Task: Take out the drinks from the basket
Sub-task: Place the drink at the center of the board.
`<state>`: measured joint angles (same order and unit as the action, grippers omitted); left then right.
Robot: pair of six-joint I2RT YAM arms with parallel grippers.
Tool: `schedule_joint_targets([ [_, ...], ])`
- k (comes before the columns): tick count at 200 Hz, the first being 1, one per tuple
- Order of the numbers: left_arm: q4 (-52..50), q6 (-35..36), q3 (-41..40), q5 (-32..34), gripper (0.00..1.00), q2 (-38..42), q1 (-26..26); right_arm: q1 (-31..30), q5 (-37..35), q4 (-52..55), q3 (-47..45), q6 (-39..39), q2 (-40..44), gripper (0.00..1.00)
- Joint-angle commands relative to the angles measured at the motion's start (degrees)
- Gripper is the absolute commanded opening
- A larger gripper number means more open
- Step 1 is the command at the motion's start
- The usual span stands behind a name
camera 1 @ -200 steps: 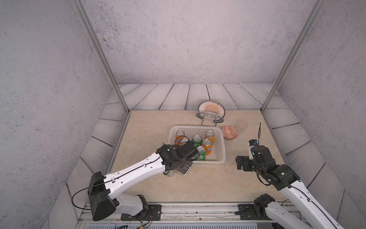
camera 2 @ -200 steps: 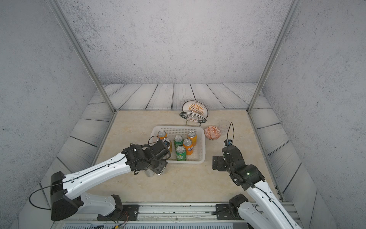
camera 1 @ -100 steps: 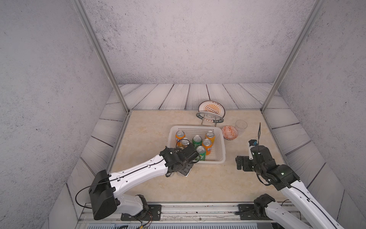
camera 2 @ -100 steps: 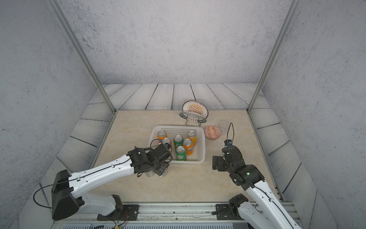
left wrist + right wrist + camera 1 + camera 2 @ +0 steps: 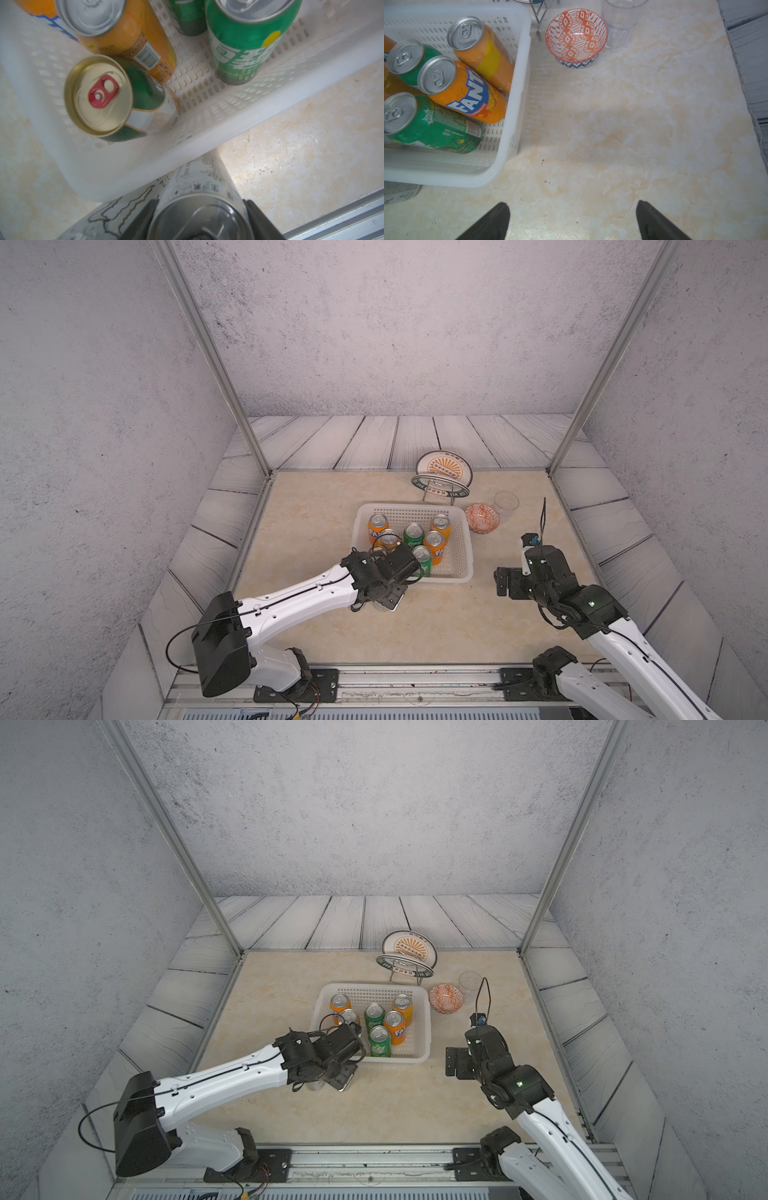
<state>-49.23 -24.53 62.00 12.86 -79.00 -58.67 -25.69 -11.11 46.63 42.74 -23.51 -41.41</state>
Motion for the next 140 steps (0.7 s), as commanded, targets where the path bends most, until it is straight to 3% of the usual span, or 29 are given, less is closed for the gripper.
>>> schedule_joint_targets([
  [1, 3.0, -0.7, -0.3, 3.7, 0.65, 0.8, -0.1, 0.1, -0.5, -0.1, -0.3, 0.0, 0.0, 0.99],
  [140, 1.1, 0.3, 2.1, 4.9, 0.81, 6.4, 0.0, 0.1, -0.4, 0.0, -0.4, 0.0, 0.5, 0.99],
])
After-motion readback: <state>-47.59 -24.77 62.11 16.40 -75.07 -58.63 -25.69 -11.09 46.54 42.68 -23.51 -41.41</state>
